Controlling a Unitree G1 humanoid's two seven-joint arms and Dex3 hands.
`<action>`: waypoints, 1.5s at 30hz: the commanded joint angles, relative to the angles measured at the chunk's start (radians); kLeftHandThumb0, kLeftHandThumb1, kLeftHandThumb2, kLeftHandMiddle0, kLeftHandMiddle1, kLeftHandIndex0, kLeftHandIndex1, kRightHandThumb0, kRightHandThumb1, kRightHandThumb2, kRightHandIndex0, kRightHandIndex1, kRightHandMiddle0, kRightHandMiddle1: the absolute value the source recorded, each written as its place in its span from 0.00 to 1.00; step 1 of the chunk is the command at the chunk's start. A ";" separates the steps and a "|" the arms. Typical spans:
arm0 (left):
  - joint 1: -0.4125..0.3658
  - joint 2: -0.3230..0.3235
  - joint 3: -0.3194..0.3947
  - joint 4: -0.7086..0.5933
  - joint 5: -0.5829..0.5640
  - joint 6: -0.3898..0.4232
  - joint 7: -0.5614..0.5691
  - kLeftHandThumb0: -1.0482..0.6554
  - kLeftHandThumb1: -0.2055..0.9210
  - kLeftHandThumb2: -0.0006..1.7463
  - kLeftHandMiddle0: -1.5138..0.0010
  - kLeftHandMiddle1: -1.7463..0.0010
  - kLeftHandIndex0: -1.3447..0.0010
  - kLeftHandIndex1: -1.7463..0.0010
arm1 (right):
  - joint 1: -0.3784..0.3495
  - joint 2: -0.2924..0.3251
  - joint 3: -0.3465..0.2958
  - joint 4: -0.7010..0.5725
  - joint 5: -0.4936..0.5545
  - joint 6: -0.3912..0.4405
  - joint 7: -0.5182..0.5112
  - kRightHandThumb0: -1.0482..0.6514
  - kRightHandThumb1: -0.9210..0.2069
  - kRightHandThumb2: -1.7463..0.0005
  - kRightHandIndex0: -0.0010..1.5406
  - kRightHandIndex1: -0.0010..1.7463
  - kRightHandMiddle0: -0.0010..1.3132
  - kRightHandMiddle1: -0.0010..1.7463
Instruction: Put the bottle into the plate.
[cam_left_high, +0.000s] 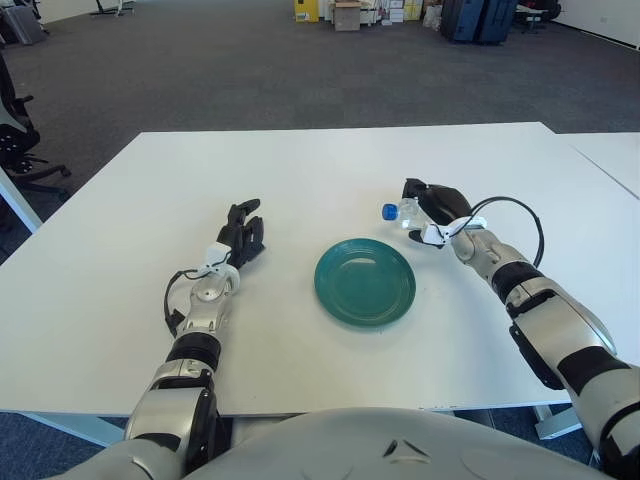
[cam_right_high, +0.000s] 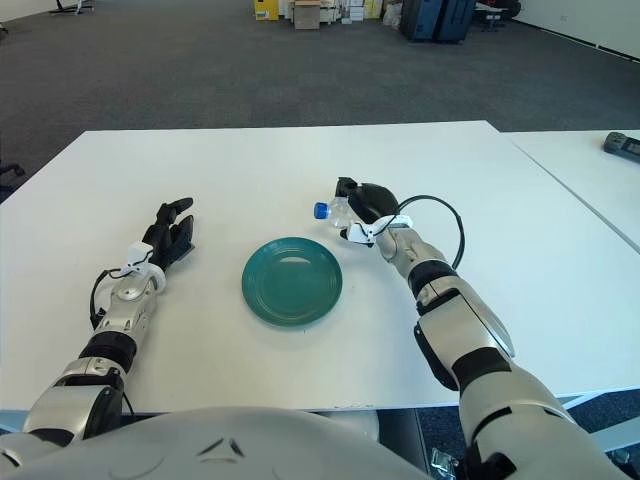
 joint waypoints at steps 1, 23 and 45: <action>-0.013 -0.004 0.000 0.025 0.000 0.018 0.002 0.18 1.00 0.46 0.75 0.92 1.00 0.54 | -0.001 -0.020 0.012 -0.063 -0.019 -0.027 -0.015 0.62 0.70 0.12 0.48 1.00 0.40 1.00; -0.065 -0.041 0.024 0.119 0.001 -0.050 0.099 0.19 1.00 0.46 0.70 0.92 1.00 0.49 | 0.162 -0.033 0.025 -0.494 -0.063 0.026 0.125 0.62 0.79 0.06 0.54 0.98 0.46 1.00; -0.064 -0.057 0.028 0.149 -0.011 -0.076 0.076 0.19 1.00 0.47 0.68 0.91 1.00 0.47 | 0.218 -0.029 0.049 -0.672 -0.146 0.056 0.212 0.62 0.82 0.03 0.55 1.00 0.48 1.00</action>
